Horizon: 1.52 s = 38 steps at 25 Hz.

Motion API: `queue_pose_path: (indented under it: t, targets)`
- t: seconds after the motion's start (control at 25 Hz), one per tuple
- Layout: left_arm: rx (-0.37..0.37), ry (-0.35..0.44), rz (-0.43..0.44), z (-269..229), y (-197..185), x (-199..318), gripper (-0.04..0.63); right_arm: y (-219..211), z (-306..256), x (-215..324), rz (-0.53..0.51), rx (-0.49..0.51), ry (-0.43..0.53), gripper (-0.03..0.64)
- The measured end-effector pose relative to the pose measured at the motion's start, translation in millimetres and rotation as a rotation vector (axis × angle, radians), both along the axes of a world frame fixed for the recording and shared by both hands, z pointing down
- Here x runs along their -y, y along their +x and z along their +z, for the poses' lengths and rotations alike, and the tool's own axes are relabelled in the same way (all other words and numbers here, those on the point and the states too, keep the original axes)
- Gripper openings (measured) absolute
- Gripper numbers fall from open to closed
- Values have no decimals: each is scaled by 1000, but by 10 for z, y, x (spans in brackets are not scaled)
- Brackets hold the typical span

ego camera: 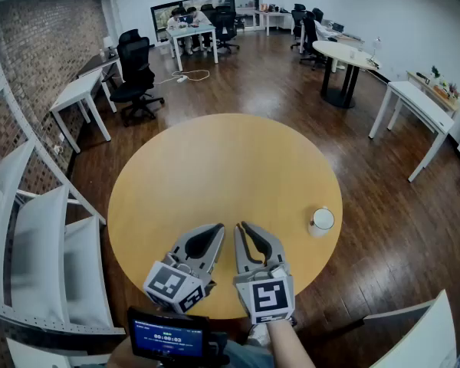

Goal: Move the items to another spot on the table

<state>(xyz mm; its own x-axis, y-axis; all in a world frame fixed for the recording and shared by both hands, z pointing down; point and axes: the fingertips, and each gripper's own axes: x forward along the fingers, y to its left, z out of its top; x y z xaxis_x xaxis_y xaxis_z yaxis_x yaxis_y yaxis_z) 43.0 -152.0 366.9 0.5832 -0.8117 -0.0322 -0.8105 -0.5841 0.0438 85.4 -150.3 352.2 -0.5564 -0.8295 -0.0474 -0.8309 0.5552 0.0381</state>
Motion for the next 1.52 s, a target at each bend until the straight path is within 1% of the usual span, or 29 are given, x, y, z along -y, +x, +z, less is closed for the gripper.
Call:
queue_pose_path:
  t: [0.08,0.12,0.16,0.24,0.36,0.6,0.68,0.8,0.84,0.96,1.0,1.2,1.24,1.36,1.4,1.48,1.52]
  targets:
    - [3,-5,14,32,230,36,6,206,36,32,4,0,-13,41]
    - [5,-8,23,50,348,56,6,310,56,53,7,-1,-18,76]
    - [8,-10,33,69,470,76,6,419,78,76,12,-4,-22,96]
    - [13,-13,57,114,718,106,6,648,126,116,33,-11,-26,98]
    - [14,-26,93,193,1040,140,6,988,210,177,76,-13,-42,158]
    - [5,-51,127,306,1486,233,6,1582,355,304,163,-3,-63,218]
    - [5,-52,136,326,1631,263,6,1769,417,349,191,0,-67,257]
    - [2,-64,147,384,1824,321,6,1984,537,438,220,-6,-84,269]
    - [1,-70,149,410,1871,340,6,2023,582,460,223,-17,-102,290]
    - [-1,-88,146,523,1954,421,6,2107,745,560,237,-33,-131,296]
    - [0,-95,144,566,1974,459,6,2138,807,609,242,-35,-132,313]
    - [5,-138,142,801,2088,614,6,2295,1124,817,254,-51,-154,322]
    - [4,-147,140,841,2098,642,6,2312,1182,855,254,-57,-163,342]
    - [5,-165,129,952,2116,737,6,2353,1373,964,258,-73,-203,350]
    - [6,-171,124,991,2121,771,6,2372,1445,999,262,-79,-211,384]
    - [8,-183,116,1069,2135,839,5,2401,1587,1058,265,-85,-230,397]
    - [7,-190,114,1107,2141,870,5,2405,1661,1086,263,-85,-242,416]
